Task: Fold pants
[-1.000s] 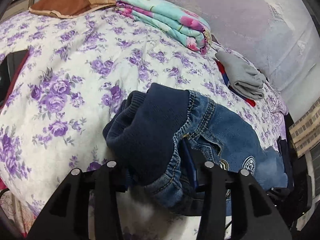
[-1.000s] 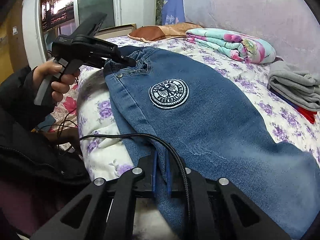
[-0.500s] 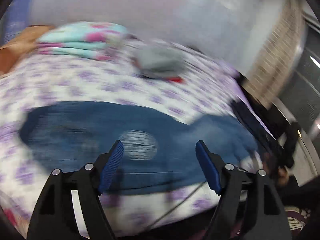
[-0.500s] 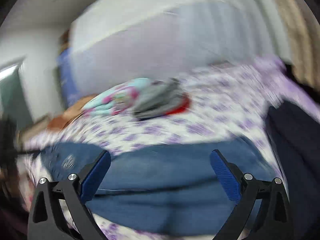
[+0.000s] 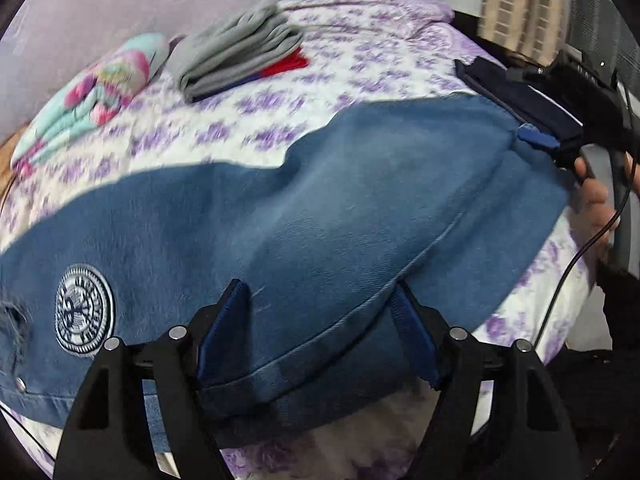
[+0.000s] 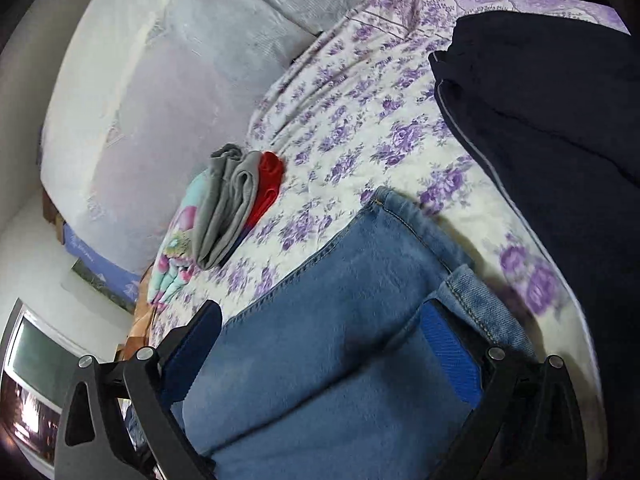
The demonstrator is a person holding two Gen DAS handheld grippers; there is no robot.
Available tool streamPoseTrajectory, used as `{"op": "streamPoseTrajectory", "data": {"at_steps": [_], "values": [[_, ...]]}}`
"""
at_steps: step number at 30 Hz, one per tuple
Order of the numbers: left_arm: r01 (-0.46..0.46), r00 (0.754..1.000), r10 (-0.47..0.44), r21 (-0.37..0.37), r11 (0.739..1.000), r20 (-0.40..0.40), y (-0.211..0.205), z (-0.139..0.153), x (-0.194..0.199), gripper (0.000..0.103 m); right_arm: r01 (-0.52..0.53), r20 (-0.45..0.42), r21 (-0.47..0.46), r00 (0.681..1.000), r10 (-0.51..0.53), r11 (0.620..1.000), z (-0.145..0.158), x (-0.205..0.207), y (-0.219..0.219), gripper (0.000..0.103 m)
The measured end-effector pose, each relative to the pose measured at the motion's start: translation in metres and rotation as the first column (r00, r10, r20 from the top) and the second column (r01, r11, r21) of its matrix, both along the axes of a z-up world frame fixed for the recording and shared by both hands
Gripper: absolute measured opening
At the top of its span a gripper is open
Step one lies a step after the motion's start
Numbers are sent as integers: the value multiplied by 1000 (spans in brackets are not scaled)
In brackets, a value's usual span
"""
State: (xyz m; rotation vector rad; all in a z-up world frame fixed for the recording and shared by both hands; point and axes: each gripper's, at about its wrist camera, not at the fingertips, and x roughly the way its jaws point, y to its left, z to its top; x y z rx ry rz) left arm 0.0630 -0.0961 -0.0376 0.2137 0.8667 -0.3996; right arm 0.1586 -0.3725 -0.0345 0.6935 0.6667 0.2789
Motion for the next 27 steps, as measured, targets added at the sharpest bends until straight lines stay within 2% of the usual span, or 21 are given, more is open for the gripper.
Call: {"op": "streamPoseTrajectory", "data": {"at_steps": [2,3,4,7,8,10,11,12,14,15,17,18,20,21,23,24,27], "values": [[-13,1000,13,-9,1000,7,6,1,-1,71,6,-61,-80,998,-11,997,2,8,9,86],[-24,1000,24,-18,1000,12,10,2,-1,67,-8,-70,-84,998,2,996,4,7,11,74],[-36,999,36,-35,999,12,14,4,-2,65,-62,-88,-60,994,57,996,6,4,17,70],[-66,998,67,-88,994,2,27,7,1,65,-152,-105,5,983,152,988,8,-10,28,70],[-65,998,66,-88,994,1,26,6,0,65,-152,-121,28,981,154,988,4,-11,28,70],[-63,998,63,-80,995,8,23,4,1,64,-137,-175,146,971,161,980,-14,-4,24,70],[-60,998,61,-81,995,12,23,5,0,64,-129,-193,174,968,162,976,-19,-1,24,69],[-59,998,60,-87,994,11,24,5,0,64,-110,-203,206,967,152,972,-25,2,22,65],[-55,998,56,-102,993,7,26,5,0,64,-103,-174,183,975,136,978,-23,8,24,61],[-54,998,55,-107,993,6,27,5,0,64,-96,-161,158,979,122,983,-22,15,26,56],[-51,999,51,-110,993,4,28,4,0,64,-77,-156,150,983,101,986,-24,25,24,28],[-50,999,50,-113,992,3,29,4,0,64,-72,-129,143,987,91,987,-25,30,21,7],[-44,999,45,-120,992,2,29,5,0,64,-76,-78,140,993,88,987,-22,24,19,7],[-43,999,44,-123,991,2,30,5,0,64,-72,-48,109,996,77,991,-17,18,21,7],[-42,999,42,-145,988,1,34,6,0,63,-58,96,-35,994,61,998,15,-14,32,7],[-39,999,40,-164,986,3,36,8,-1,63,-55,204,-107,976,76,993,38,-41,40,7],[-4,1000,6,-207,978,8,41,15,-7,63,-18,379,-261,918,119,965,71,-100,53,7]]}}
